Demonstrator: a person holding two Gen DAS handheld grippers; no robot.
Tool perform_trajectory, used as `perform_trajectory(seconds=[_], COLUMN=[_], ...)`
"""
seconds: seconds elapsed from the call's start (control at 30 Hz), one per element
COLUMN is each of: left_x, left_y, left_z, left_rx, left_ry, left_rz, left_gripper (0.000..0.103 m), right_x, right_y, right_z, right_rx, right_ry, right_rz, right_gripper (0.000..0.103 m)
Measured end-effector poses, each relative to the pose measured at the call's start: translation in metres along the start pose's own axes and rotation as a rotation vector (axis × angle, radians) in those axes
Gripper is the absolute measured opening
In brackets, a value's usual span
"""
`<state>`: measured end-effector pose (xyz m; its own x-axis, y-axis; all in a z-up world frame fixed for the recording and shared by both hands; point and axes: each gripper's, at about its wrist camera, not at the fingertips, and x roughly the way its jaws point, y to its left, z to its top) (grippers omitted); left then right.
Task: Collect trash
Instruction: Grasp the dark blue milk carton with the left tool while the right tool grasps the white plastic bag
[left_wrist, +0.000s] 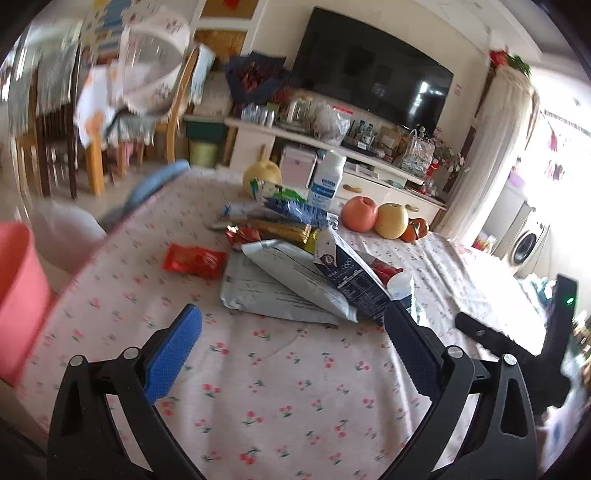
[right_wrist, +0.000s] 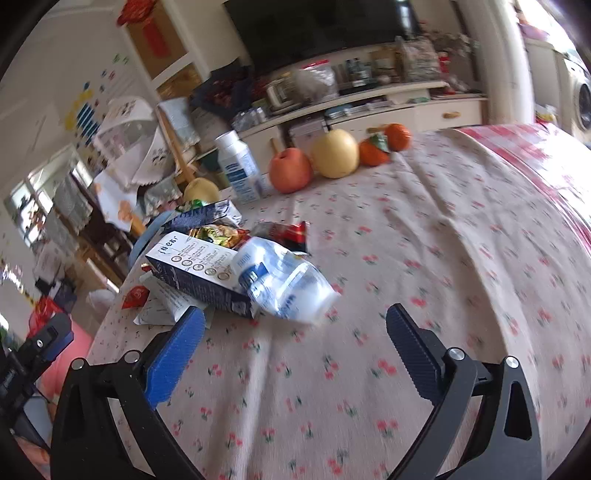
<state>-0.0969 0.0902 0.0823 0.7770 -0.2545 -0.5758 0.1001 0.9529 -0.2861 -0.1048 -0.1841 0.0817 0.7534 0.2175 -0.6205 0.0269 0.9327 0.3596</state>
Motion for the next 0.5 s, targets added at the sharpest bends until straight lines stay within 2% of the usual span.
perform_trajectory(seconds=[0.1, 0.13, 0.17, 0.23, 0.37, 0.5], left_x=[0.014, 0.019, 0.020, 0.025, 0.036, 0.053], left_y=[0.000, -0.003, -0.005, -0.013, -0.026, -0.033], left_z=[0.003, 0.005, 0.006, 0.009, 0.016, 0.027], left_rx=[-0.052, -0.052, -0.049, -0.031, -0.008, -0.012], left_ry=[0.035, 0.042, 0.043, 0.037, 0.033, 0.032], left_rz=[-0.025, -0.029, -0.032, -0.042, -0.057, -0.062], left_gripper=[0.099, 0.099, 0.099, 0.099, 0.099, 0.099], right_x=[0.016, 0.021, 0.025, 0.034, 0.056, 0.078], right_y=[0.012, 0.018, 0.021, 0.025, 0.018, 0.006], right_z=[0.008, 0.010, 0.011, 0.014, 0.022, 0.029], right_rx=[-0.080, -0.119, -0.149, -0.199, -0.213, -0.186], right_ry=[0.019, 0.025, 0.029, 0.044, 0.094, 0.158], right_rz=[0.008, 0.005, -0.001, -0.006, -0.002, 0.047], right_gripper=[0.095, 0.093, 0.086, 0.085, 0.085, 0.085])
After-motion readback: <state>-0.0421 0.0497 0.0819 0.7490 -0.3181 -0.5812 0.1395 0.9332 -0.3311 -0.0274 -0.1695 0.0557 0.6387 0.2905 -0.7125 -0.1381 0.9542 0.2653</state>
